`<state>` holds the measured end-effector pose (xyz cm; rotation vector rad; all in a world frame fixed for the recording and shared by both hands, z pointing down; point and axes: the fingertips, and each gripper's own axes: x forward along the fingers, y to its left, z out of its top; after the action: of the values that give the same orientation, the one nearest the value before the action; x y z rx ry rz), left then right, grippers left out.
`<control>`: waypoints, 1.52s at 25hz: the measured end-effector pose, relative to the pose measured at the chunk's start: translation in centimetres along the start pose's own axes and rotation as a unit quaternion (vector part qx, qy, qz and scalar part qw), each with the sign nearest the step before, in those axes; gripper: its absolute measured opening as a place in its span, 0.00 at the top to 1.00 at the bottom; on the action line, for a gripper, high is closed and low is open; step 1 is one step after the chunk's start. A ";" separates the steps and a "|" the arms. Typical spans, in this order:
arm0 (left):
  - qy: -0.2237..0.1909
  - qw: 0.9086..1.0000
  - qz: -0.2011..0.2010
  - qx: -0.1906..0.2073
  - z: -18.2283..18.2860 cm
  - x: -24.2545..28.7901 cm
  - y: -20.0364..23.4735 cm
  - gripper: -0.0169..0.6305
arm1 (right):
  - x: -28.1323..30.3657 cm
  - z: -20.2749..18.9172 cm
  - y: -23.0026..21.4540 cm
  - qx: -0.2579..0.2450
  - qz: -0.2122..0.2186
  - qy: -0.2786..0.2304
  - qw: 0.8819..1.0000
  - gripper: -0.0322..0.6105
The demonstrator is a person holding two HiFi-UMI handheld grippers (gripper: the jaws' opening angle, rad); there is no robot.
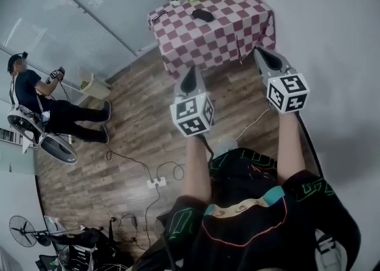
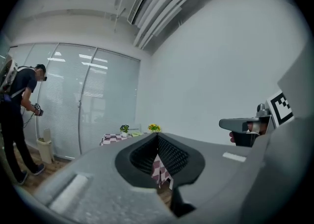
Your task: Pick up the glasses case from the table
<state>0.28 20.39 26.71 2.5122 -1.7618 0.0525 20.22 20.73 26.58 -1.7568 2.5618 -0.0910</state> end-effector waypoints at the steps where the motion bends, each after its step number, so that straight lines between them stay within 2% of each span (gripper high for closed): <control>1: 0.003 1.000 0.005 0.001 -0.3 0.2 0.5 0.96 | 0.5 -0.2 0.2 0.005 0.006 0.002 1.000 0.95; 5: 0.016 1.000 0.020 0.003 -1.6 1.0 2.3 0.96 | 2.2 -0.7 0.6 0.015 0.021 0.008 1.000 0.94; 10: 0.031 0.999 0.014 -0.001 -3.2 3.4 4.3 0.96 | 6.0 -2.9 0.3 0.024 0.013 0.026 0.999 0.95; 16: 0.049 0.998 0.035 -0.035 -6.1 8.5 8.6 0.96 | 11.5 -6.3 0.7 0.023 0.033 0.068 0.997 0.95; 18: 0.054 0.997 0.040 -0.042 -7.0 10.4 9.6 0.96 | 13.0 -7.8 -0.2 0.031 0.020 0.086 0.996 0.95; 22: 0.091 0.994 0.027 -0.059 -9.8 13.8 10.6 0.96 | 15.7 -9.7 -2.0 0.043 -0.011 0.114 0.992 0.95; 27: 0.114 0.989 0.037 -0.084 -12.4 18.6 13.2 0.96 | 21.0 -11.2 -3.3 0.021 -0.021 0.141 0.990 0.94; 33: 0.107 0.988 0.045 -0.100 -11.9 25.3 18.1 0.96 | 29.2 -10.9 -5.0 -0.007 -0.026 0.165 0.986 0.94; 36: 0.108 0.987 0.038 -0.115 -11.7 28.4 20.6 0.96 | 34.1 -10.6 -3.6 -0.017 -0.010 0.172 0.985 0.95; 38: 0.115 0.987 0.041 -0.105 -12.1 30.4 21.9 0.96 | 36.9 -10.9 -1.7 -0.028 0.012 0.176 0.984 0.94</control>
<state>-9.76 -14.60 41.79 2.1900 -1.6815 0.1467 7.82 -13.94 37.70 -1.8763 2.8472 -0.3647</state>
